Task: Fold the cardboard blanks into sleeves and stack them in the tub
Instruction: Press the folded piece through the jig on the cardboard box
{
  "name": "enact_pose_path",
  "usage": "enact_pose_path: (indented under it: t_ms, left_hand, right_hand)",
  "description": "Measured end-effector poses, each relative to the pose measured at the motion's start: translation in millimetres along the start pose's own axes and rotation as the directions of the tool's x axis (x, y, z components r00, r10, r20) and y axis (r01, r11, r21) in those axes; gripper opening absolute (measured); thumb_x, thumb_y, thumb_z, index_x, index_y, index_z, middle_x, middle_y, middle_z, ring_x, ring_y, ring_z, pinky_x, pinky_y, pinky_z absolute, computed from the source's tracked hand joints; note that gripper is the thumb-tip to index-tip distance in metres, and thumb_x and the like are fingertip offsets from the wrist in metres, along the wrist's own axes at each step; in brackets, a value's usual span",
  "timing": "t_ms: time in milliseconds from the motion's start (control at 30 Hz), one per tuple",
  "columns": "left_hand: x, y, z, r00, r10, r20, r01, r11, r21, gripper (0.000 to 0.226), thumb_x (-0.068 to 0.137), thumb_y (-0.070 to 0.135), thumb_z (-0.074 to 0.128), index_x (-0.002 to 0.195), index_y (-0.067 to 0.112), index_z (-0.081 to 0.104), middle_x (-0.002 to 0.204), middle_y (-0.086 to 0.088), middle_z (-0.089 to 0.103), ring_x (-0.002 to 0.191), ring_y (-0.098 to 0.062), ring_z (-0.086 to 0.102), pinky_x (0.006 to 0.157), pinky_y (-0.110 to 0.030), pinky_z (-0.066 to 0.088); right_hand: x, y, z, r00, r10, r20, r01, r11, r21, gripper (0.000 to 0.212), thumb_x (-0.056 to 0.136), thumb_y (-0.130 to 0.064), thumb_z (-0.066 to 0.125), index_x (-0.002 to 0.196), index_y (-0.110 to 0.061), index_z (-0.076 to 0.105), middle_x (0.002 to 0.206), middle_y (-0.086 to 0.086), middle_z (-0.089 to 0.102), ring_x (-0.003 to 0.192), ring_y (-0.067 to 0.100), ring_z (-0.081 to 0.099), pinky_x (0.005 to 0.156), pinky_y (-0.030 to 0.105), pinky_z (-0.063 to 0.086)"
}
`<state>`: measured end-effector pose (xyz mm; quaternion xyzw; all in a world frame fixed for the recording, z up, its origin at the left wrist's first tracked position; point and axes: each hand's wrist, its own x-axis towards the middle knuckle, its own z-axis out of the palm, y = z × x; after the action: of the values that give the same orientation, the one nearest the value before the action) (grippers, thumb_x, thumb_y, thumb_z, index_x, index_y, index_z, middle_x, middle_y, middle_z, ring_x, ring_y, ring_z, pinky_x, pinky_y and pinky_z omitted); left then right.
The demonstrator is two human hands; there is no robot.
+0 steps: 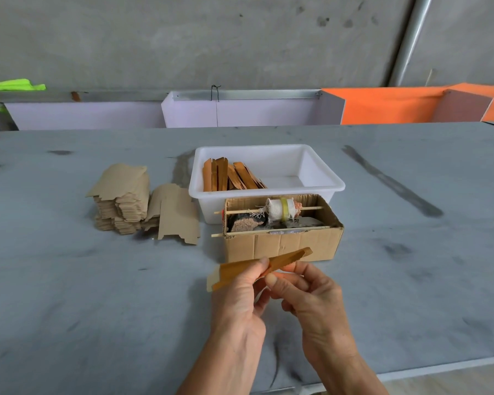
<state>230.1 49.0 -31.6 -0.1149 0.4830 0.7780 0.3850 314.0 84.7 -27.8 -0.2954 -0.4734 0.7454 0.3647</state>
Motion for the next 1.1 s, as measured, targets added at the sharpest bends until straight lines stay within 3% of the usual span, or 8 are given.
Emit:
enact_pose_path:
  t_ms: [167, 233, 333, 433, 633, 867, 1000, 1100]
  left_hand:
    - [-1.8, -4.2, -1.0, 0.993, 0.113, -0.013, -0.113, 0.994, 0.001, 0.019, 0.071, 0.002, 0.074, 0.081, 0.014, 0.063, 0.074, -0.004, 0.065, 0.063, -0.015, 0.057, 0.057, -0.025, 0.042]
    - [-3.2, -5.7, -1.9, 0.983, 0.183, -0.027, -0.183, 0.983, 0.007, 0.023, 0.069, -0.003, 0.074, 0.081, 0.014, 0.064, 0.075, -0.004, 0.066, 0.065, -0.016, 0.059, 0.062, -0.028, 0.046]
    - [-5.5, -7.6, -2.8, 0.975, 0.221, -0.018, -0.221, 0.975, 0.004, 0.025, 0.066, -0.004, 0.076, 0.081, 0.013, 0.065, 0.071, -0.001, 0.069, 0.065, -0.015, 0.062, 0.066, -0.029, 0.050]
    - [-6.7, -8.4, -2.1, 0.976, 0.216, 0.041, -0.217, 0.976, 0.025, 0.027, 0.059, 0.004, 0.078, 0.082, 0.013, 0.067, 0.065, 0.001, 0.069, 0.059, -0.012, 0.062, 0.061, -0.028, 0.048]
    - [-12.2, -7.3, -7.5, 0.969, 0.132, 0.208, -0.148, 0.987, 0.063, 0.036, 0.052, 0.023, 0.076, 0.086, 0.012, 0.068, 0.073, -0.004, 0.071, 0.064, -0.017, 0.062, 0.059, -0.028, 0.045]
    - [-13.5, -16.6, -11.1, 0.978, 0.132, 0.159, -0.140, 0.989, 0.039, 0.010, 0.069, 0.000, 0.072, 0.077, 0.005, 0.066, 0.066, -0.005, 0.069, 0.065, -0.017, 0.061, 0.064, -0.029, 0.048]
    - [-13.3, -15.7, -10.6, 0.978, 0.124, 0.168, -0.131, 0.991, 0.035, 0.010, 0.072, -0.002, 0.070, 0.073, 0.006, 0.066, 0.062, -0.005, 0.067, 0.060, -0.018, 0.059, 0.064, -0.030, 0.048]
    - [-13.5, -16.3, -11.2, 0.982, 0.121, 0.144, -0.126, 0.992, 0.028, 0.010, 0.072, -0.002, 0.070, 0.072, 0.007, 0.067, 0.060, -0.006, 0.066, 0.059, -0.018, 0.058, 0.064, -0.031, 0.048]
  right_hand:
    - [-5.4, 4.1, -1.5, 0.994, 0.109, 0.020, -0.109, 0.994, 0.019, 0.012, 0.070, 0.004, 0.070, 0.079, -0.004, 0.069, 0.070, 0.007, 0.071, 0.061, 0.013, 0.056, 0.054, 0.019, 0.039]
    - [-6.9, 5.4, -1.6, 0.991, 0.134, 0.008, -0.135, 0.990, 0.031, 0.018, 0.075, 0.007, 0.064, 0.071, -0.009, 0.072, 0.072, 0.008, 0.071, 0.068, 0.017, 0.056, 0.059, 0.024, 0.039]
    - [-8.0, 3.6, 2.8, 0.982, 0.190, -0.005, -0.189, 0.977, 0.101, 0.016, 0.068, 0.002, 0.068, 0.064, -0.013, 0.072, 0.070, 0.007, 0.069, 0.073, 0.018, 0.058, 0.064, 0.028, 0.038]
    - [-7.6, 3.6, 6.9, 0.972, 0.227, -0.062, -0.212, 0.959, 0.188, 0.006, 0.062, -0.009, 0.072, 0.062, -0.015, 0.070, 0.066, 0.005, 0.068, 0.066, 0.014, 0.059, 0.063, 0.027, 0.038]
    - [-5.1, 3.0, 10.0, 0.958, 0.200, -0.207, -0.154, 0.964, 0.216, 0.015, 0.077, -0.002, 0.069, 0.066, -0.012, 0.064, 0.058, 0.001, 0.065, 0.049, 0.004, 0.057, 0.057, 0.023, 0.038]
    - [-3.9, 6.8, 6.5, 0.958, 0.133, -0.256, -0.111, 0.989, 0.099, 0.012, 0.075, -0.009, 0.073, 0.066, -0.013, 0.065, 0.058, -0.001, 0.062, 0.062, 0.012, 0.055, 0.069, 0.029, 0.039]
    - [-1.2, 5.0, 7.0, 0.949, 0.046, -0.311, -0.033, 0.998, 0.046, 0.014, 0.076, -0.004, 0.073, 0.065, -0.009, 0.065, 0.050, -0.002, 0.058, 0.045, 0.001, 0.051, 0.053, 0.015, 0.044]
    - [0.9, 4.7, 8.2, 0.940, 0.016, -0.342, -0.006, 1.000, 0.031, 0.016, 0.077, -0.003, 0.072, 0.064, -0.008, 0.065, 0.048, -0.002, 0.058, 0.043, 0.002, 0.050, 0.042, 0.009, 0.040]
